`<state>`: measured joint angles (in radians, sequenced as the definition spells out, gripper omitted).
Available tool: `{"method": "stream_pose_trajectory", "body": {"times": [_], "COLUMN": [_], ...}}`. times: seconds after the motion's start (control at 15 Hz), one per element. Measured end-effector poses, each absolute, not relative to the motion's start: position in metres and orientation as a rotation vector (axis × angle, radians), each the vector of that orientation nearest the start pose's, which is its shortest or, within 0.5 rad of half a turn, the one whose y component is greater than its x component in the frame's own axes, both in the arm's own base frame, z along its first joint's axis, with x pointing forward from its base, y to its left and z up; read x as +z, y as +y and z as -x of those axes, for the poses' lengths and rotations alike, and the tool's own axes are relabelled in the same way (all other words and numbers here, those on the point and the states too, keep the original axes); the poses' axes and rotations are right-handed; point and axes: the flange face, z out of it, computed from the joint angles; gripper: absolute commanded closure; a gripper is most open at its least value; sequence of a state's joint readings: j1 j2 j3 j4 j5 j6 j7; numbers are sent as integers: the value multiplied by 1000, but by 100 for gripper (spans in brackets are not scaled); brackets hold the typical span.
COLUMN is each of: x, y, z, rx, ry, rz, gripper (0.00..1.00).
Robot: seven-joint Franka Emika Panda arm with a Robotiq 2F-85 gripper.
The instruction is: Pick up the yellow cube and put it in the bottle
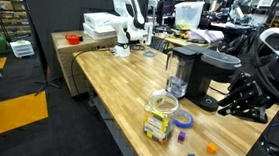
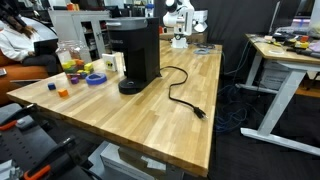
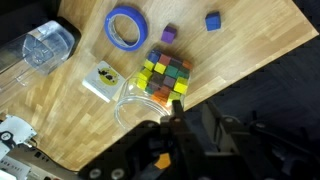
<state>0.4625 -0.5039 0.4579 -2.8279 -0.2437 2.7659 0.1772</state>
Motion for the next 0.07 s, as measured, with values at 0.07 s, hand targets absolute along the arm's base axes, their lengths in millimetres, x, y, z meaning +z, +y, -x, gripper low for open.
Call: {"method": "stream_pose_trajectory", "body": {"times": [0.07], "x": [367], "y": [304], "z": [-233], "rx": [-796], "ry": [-1437], "rz": [2807], "gripper": [72]}}
